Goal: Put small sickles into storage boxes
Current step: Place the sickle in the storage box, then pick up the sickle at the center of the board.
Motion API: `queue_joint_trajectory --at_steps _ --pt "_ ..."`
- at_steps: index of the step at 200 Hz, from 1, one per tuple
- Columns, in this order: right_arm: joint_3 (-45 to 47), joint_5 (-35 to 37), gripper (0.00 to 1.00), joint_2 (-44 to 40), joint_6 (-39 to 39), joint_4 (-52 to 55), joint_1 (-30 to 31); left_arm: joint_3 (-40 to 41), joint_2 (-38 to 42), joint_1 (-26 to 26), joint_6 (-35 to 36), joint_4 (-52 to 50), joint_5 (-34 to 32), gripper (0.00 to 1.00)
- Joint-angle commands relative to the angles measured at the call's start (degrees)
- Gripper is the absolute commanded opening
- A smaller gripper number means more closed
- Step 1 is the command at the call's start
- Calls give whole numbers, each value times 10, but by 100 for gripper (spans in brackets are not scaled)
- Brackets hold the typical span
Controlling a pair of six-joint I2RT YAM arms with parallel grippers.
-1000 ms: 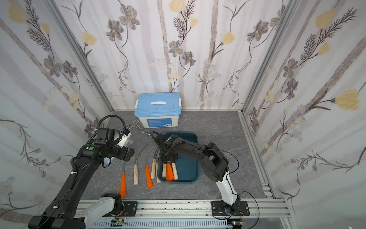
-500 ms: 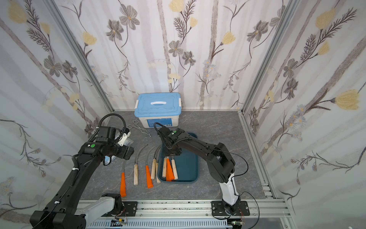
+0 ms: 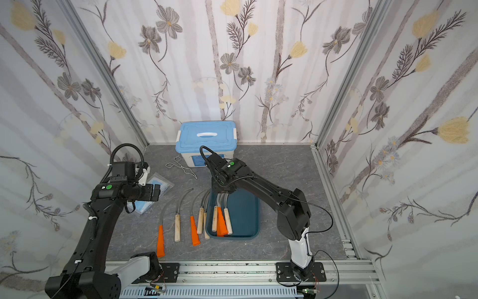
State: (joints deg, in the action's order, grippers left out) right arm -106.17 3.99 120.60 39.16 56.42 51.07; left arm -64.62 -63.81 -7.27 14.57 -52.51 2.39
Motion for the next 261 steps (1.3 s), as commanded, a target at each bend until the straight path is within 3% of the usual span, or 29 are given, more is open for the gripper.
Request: queue_joint_trajectory --at_steps 1,80,137,183,261 --pt "-8 4 47 5 -4 2 4 -24 -6 -27 -24 1 12 100" --pt "-85 -12 46 34 -11 16 19 -150 -81 -137 -70 -8 62 96" --pt "-120 -35 43 55 11 21 41 -182 -81 -138 -63 24 70 97" --pt "-163 -51 43 79 24 29 58 -175 -60 -138 -44 7 126 100" --pt "-166 -45 44 112 -105 64 73 -183 12 -133 64 -68 126 100"
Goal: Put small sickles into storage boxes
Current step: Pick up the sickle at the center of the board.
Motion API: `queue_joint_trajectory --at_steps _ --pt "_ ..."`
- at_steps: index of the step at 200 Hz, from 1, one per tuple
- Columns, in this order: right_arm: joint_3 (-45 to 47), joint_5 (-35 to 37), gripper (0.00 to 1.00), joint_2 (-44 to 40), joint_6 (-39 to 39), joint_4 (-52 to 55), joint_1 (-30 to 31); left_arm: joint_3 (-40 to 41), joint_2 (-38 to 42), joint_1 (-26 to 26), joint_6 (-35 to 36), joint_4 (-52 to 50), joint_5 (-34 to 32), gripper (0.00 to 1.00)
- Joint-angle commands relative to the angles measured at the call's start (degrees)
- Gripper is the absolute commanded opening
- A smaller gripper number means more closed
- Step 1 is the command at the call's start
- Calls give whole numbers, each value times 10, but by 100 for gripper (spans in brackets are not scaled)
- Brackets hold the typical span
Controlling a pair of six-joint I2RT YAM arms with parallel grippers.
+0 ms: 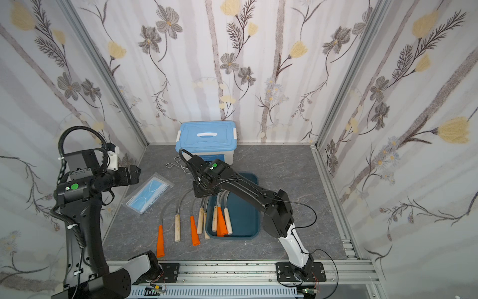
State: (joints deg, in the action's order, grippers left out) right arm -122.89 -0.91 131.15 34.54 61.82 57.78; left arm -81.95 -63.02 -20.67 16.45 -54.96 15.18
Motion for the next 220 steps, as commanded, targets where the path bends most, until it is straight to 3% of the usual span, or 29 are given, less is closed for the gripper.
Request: queue_joint_trajectory --at_steps 1,20,42,91,177,220 --pt "2 2 44 6 -61 9 6 -9 5 1 46 -45 -1 100" --pt "22 -15 44 2 -88 -11 11 -17 13 2 76 -54 -11 100" --pt "15 -43 44 14 -107 -27 11 28 28 2 72 -34 -50 100" --pt "-18 -82 42 59 -123 -39 19 76 77 2 51 -25 -21 100" --pt "-21 -55 42 67 -126 -10 31 99 67 4 66 -50 -32 100" --pt "-24 -27 42 62 -105 -20 29 88 28 9 55 -135 4 100"
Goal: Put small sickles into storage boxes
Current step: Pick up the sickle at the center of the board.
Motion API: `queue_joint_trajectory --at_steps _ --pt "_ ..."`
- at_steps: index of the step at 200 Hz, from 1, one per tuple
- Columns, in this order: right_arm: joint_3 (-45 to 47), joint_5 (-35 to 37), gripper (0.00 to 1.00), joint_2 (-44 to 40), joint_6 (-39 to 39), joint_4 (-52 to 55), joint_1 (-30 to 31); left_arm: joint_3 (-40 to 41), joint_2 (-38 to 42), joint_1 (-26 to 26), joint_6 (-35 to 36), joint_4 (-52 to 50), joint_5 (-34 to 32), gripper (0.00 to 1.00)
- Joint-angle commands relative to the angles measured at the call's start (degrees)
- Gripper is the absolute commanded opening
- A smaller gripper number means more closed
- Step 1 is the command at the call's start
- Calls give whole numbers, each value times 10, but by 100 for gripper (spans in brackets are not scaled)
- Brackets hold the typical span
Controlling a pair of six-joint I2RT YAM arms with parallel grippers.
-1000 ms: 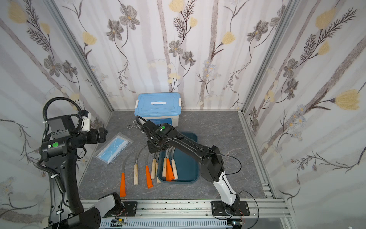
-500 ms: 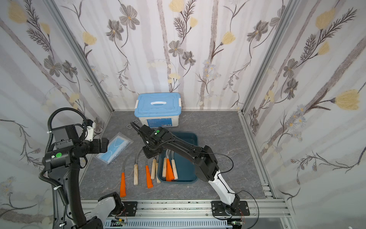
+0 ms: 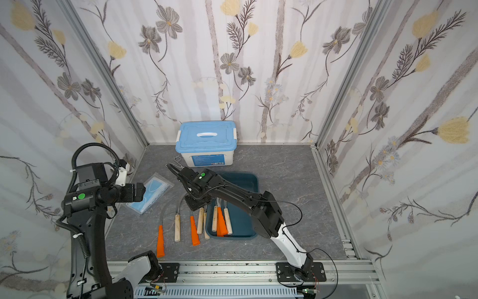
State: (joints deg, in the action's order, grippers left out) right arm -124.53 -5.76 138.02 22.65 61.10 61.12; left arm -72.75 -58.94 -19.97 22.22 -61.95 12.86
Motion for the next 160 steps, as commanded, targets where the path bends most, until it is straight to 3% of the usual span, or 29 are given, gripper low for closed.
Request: queue_joint_trajectory --at_steps 1,48,88,160 --pt "-8 21 42 -6 15 -14 -5 -3 -13 2 -4 -67 27 100" --pt "-48 -8 44 16 48 -10 1 34 -11 2 -15 -79 -18 100" --pt "-48 -8 44 21 69 -12 7 60 -8 1 -72 -38 -62 100" --pt "-47 9 45 32 105 -20 40 65 -14 -3 -163 6 -65 100"
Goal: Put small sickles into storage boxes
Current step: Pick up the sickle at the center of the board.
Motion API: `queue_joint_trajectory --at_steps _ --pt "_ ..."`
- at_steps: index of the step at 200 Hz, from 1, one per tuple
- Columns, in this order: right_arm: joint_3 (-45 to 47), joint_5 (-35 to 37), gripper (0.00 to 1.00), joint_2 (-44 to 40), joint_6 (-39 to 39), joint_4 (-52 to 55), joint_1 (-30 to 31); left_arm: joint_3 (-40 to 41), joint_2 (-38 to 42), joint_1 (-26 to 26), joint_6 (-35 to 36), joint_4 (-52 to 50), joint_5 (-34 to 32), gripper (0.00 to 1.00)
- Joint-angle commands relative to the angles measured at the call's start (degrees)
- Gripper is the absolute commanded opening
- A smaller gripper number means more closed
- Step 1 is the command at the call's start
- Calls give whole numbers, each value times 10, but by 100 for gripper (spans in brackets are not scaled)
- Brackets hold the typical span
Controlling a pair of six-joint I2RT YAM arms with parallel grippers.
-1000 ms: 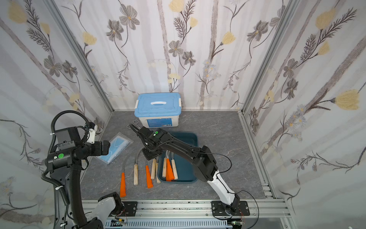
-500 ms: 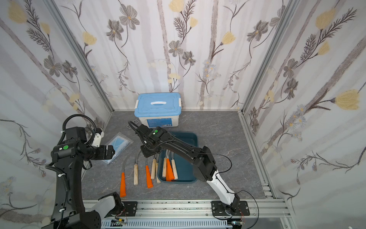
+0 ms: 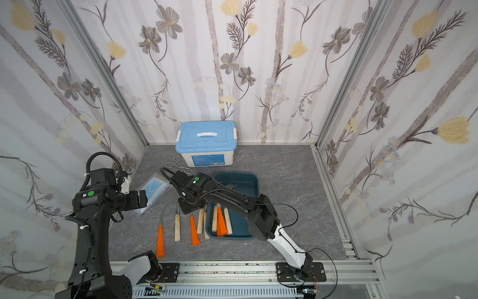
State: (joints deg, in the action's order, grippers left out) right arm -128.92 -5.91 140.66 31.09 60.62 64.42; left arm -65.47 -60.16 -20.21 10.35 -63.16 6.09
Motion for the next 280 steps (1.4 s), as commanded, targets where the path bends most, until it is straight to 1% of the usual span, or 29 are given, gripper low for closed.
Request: queue_joint_trajectory --at_steps 1,28,73,108,138,156,171,194,222,240,260,280 --pt "-3 10 45 6 21 -16 7 -8 -2 -1 -44 17 3 100" --pt "-3 16 44 14 22 -14 20 -10 6 -1 -38 11 6 100" --pt "-1 30 43 34 45 -2 29 -1 36 -1 1 -5 5 100" --pt "-1 43 43 44 54 2 32 -4 52 -1 7 -13 11 100" --pt "-1 36 43 53 54 2 32 -18 51 -1 10 -17 10 100" --pt "0 45 43 51 52 5 34 -29 47 -1 10 -19 16 100" --pt "-1 63 43 41 53 9 33 -35 44 -1 11 -24 24 100" --pt "-1 70 44 15 58 9 16 -45 21 -1 24 -46 34 100" --pt "-1 90 44 -32 59 13 -17 -49 -17 0 67 -88 46 100" --pt "0 110 45 -67 55 23 -39 -48 -44 0 109 -122 69 100" --pt "8 130 45 -101 47 32 -61 -47 -67 7 138 -159 87 100" --pt "34 141 45 -133 38 30 -77 -39 -77 33 153 -164 71 100"
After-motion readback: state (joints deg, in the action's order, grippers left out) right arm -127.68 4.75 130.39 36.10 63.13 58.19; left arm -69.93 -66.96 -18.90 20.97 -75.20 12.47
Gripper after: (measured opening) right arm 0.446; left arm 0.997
